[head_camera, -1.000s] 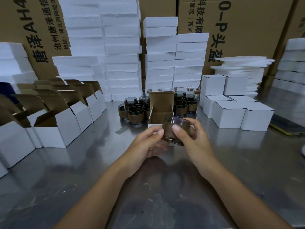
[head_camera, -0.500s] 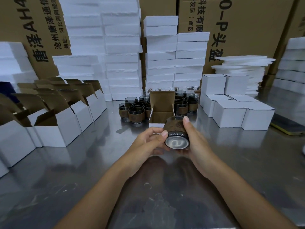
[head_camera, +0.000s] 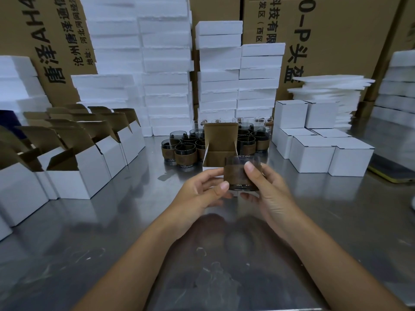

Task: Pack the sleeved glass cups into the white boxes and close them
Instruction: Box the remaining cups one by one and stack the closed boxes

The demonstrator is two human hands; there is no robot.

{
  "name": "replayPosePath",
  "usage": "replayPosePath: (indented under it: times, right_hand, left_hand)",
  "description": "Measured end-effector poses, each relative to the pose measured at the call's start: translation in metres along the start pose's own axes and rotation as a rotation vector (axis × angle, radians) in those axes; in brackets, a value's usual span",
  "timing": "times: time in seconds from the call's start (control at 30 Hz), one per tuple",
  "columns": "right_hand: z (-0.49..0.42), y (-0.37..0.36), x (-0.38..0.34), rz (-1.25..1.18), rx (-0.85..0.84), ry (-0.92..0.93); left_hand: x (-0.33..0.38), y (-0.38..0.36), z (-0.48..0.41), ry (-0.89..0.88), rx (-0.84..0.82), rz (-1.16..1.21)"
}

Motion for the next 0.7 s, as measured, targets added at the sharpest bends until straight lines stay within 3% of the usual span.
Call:
replayPosePath:
  times: [0.43,0.7]
  right_hand:
    - [-0.003,0.001,-0.003,-0.062,-0.043,0.038]
    - [-0.004,0.003,-0.004,-0.066,-0.019,0.069]
  left_hand:
    - [0.006,0.005,-0.003,-0.041,0.029,0.016]
    - [0.014,0.023,-0.005,-0.161,0.300,-0.203]
Point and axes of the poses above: each hand's wrist, its own z-axis away from the middle knuckle, its own y-axis out of the back of the hand, x = y × z, the point moved 8 cm from there along -z, towards the middle knuckle, and after that the axes turned 9 degrees about x, right-handed, at the moved point
